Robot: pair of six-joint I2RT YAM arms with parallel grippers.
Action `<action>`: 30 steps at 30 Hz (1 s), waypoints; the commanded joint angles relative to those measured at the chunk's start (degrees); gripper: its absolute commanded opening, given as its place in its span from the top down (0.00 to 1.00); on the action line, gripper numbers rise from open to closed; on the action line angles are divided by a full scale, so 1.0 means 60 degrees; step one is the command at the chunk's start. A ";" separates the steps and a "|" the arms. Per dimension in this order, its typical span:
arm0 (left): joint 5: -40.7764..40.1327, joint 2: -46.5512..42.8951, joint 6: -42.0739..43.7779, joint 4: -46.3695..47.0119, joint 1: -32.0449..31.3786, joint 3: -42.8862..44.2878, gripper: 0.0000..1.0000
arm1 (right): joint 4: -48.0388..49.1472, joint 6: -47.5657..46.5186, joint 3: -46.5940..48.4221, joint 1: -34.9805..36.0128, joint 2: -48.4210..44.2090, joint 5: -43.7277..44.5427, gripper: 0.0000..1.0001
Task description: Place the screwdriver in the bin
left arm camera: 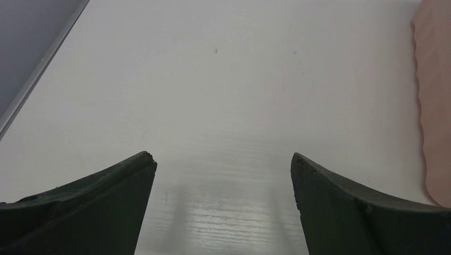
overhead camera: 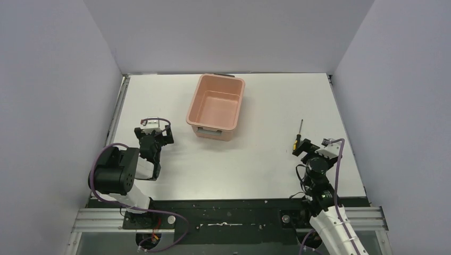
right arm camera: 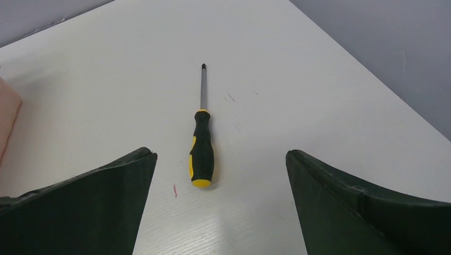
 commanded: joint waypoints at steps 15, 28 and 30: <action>0.0141 -0.0059 0.0123 0.0263 0.0049 0.0004 0.03 | -0.4227 -0.0341 0.8159 -0.0596 0.8021 -0.1012 0.00; 0.0138 -0.0063 0.0126 0.0258 0.0056 0.0004 0.03 | -0.3759 -0.0569 0.8642 -0.1945 1.2809 -0.4033 0.20; 0.0138 -0.0067 0.0116 0.0264 0.0049 0.0004 0.03 | -0.3522 -0.0519 0.8276 -0.1942 1.2955 -0.3979 0.26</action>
